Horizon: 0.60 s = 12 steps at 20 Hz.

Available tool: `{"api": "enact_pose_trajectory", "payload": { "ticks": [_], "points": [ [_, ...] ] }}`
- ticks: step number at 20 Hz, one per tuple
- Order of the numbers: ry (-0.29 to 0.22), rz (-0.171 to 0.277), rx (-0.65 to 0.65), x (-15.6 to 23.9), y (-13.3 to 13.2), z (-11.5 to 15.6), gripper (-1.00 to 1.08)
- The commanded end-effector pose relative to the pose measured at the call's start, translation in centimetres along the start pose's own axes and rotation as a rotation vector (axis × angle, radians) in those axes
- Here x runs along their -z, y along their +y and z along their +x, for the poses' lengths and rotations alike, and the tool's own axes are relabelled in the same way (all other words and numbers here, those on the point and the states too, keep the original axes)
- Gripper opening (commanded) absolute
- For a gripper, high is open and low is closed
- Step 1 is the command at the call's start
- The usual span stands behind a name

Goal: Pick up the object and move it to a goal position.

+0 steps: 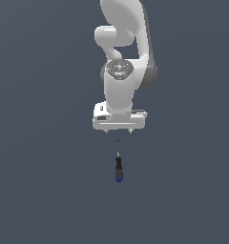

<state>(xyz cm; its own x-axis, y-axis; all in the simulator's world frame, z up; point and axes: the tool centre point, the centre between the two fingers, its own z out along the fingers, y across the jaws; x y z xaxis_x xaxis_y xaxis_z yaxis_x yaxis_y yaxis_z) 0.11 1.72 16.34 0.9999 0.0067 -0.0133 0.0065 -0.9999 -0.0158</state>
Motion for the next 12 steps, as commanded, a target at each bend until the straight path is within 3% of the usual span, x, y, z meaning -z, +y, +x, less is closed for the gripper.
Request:
{"api": "enact_pose_trajectory", "payload": {
  "ticks": [1, 12],
  "points": [
    [0.0, 0.0, 0.0, 0.0, 0.0, 0.0, 1.0],
    [0.023, -0.012, -0.019, 0.97, 0.64, 0.87, 1.0]
  ]
}}
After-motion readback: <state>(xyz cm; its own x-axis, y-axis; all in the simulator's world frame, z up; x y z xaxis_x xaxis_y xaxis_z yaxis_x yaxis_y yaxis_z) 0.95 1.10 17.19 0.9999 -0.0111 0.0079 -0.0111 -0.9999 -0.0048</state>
